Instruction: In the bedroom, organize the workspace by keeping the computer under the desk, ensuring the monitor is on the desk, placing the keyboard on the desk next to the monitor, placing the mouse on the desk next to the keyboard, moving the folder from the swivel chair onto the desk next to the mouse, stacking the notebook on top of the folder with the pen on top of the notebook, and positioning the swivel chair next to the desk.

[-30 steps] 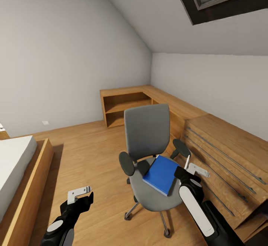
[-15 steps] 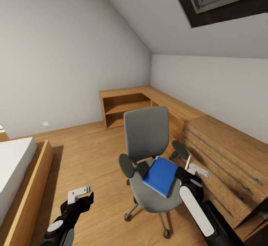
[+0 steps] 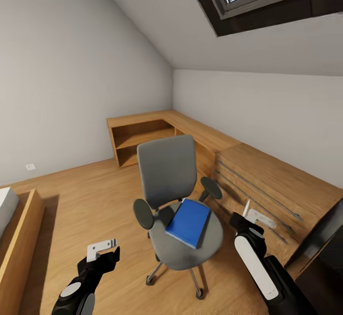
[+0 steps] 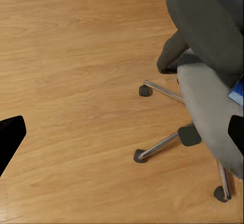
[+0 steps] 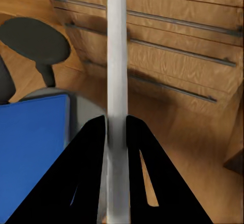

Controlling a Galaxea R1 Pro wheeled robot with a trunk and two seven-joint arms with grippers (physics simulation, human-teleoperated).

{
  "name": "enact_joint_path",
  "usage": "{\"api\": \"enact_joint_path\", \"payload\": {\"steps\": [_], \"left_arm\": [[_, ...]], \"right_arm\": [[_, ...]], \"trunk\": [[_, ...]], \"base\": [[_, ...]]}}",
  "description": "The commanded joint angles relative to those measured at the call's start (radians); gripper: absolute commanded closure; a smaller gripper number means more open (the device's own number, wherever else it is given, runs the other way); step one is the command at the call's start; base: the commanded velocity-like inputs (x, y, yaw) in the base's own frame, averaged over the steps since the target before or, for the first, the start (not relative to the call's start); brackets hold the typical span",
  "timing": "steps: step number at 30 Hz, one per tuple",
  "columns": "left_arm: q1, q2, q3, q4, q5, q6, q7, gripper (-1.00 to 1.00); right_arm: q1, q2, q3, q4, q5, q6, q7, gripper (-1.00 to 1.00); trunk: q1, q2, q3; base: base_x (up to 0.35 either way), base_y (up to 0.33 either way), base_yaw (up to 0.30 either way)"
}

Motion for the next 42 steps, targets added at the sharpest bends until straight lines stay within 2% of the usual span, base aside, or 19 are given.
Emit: {"api": "enact_joint_path", "payload": {"steps": [1,14,27,35,36,38,39,42], "left_arm": [[0.0,0.0,0.001,-0.002,0.011,0.004,0.007,-1.0],[0.0,0.0,0.001,0.004,0.009,0.002,0.007,-1.0],[-0.001,0.0,-0.011,0.008,0.009,0.002,0.007,-1.0],[-0.001,0.0,-0.013,0.01,0.008,0.001,0.006,-1.0],[0.0,0.0,-0.014,0.01,0.008,0.001,0.005,-1.0],[0.0,0.0,-0.014,0.01,0.008,0.002,0.005,-1.0],[0.0,0.0,-0.015,0.01,0.009,0.003,0.005,-1.0],[0.0,-0.001,-0.018,0.007,0.01,0.003,0.005,-1.0]], "right_arm": [[-0.001,-0.003,-0.002,-0.001,-0.005,0.006,-0.005,1.0],[0.0,-0.015,-0.056,0.001,-0.005,0.006,-0.005,1.0],[0.0,-0.015,-0.064,0.005,-0.005,0.006,-0.003,1.0],[0.0,-0.016,-0.067,0.021,-0.004,0.001,0.002,1.0],[0.0,-0.016,-0.097,0.043,-0.004,0.002,0.006,1.0],[0.0,-0.015,-0.117,0.054,-0.005,0.003,0.01,1.0],[0.0,-0.015,-0.143,0.079,-0.005,0.004,0.019,1.0],[-0.001,-0.015,-0.171,0.143,-0.005,0.005,0.06,1.0]], "trunk": [[0.0,-0.001,-0.001],[0.0,-0.001,-0.001],[0.0,-0.001,-0.001],[0.0,-0.001,-0.001],[0.0,-0.001,-0.001],[0.0,-0.001,-0.001],[0.0,-0.001,-0.001],[0.0,-0.001,-0.001]], "base": [[0.0,-0.178,-0.266],[0.013,-0.302,-0.268],[0.127,-0.323,-0.266],[0.228,-0.22,-0.049],[0.108,-0.11,-0.003],[0.077,-0.079,-0.002],[0.035,-0.036,-0.001],[0.018,-0.019,-0.001]]}}
